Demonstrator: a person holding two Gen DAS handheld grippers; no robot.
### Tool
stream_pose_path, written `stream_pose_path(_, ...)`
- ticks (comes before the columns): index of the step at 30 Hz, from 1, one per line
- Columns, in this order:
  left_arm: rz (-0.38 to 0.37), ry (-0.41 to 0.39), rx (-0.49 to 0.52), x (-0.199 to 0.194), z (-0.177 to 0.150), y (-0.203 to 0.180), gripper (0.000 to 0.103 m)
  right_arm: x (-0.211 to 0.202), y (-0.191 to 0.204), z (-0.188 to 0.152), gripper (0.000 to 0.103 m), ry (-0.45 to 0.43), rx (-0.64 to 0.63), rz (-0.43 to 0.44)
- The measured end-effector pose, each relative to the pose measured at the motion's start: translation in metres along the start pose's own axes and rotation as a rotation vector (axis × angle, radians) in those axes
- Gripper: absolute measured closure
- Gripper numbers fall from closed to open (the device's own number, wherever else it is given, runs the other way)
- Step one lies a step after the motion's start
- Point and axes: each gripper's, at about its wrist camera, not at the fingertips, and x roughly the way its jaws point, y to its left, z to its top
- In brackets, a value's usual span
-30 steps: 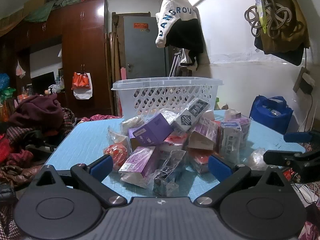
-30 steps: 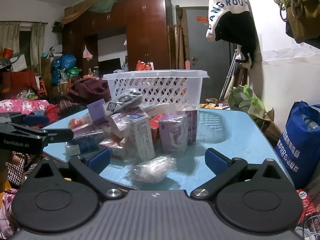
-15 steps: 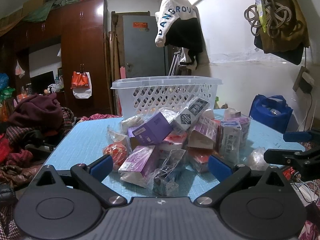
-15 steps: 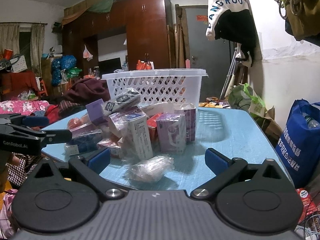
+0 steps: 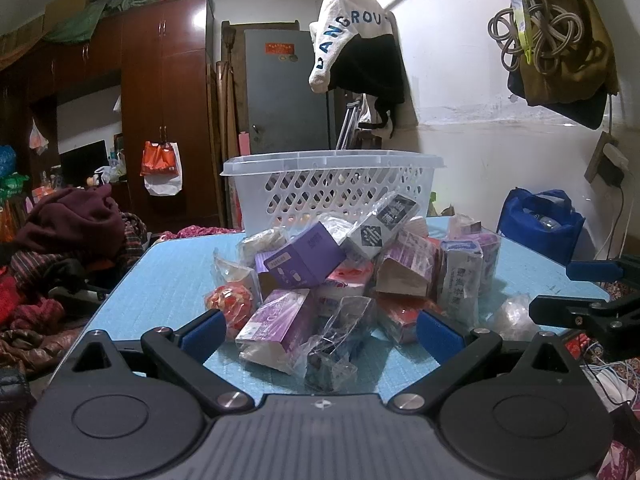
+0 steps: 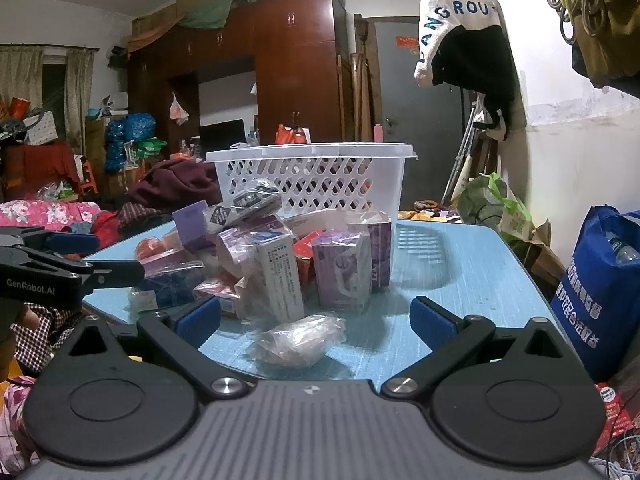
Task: Organize objects
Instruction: 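Reach the right gripper to the clear bag with white item and grasp it, then carry the clear bag over the basket with right gripper while left grasps purple box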
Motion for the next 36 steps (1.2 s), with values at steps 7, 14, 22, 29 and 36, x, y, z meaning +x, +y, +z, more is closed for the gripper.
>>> stream_pose_path(7, -0.013, -0.012, -0.013, 0.000, 0.000, 0.002, 0.000, 0.001, -0.001, -0.003, 0.000, -0.002, -0.006, -0.014)
stream_pose_path(14, -0.001, -0.090, -0.033, -0.004, 0.003, 0.012, 0.000, 0.007, 0.005, -0.016, 0.000, -0.042, -0.112, -0.073)
stream_pose_path(22, -0.049, -0.056, -0.057, 0.006, 0.003, 0.020, 0.000, 0.021, 0.000, -0.021, 0.006, 0.024, -0.082, -0.006)
stream_pose_path(29, -0.090, -0.066, -0.055, 0.007, 0.001, 0.021, 0.003, 0.025, 0.000, -0.025, 0.041, 0.035, -0.077, 0.042)
stream_pose_path(36, -0.136, -0.071, -0.067, 0.013, -0.001, 0.025, 0.021, 0.010, -0.012, -0.019, 0.048, -0.005, -0.059, 0.021)
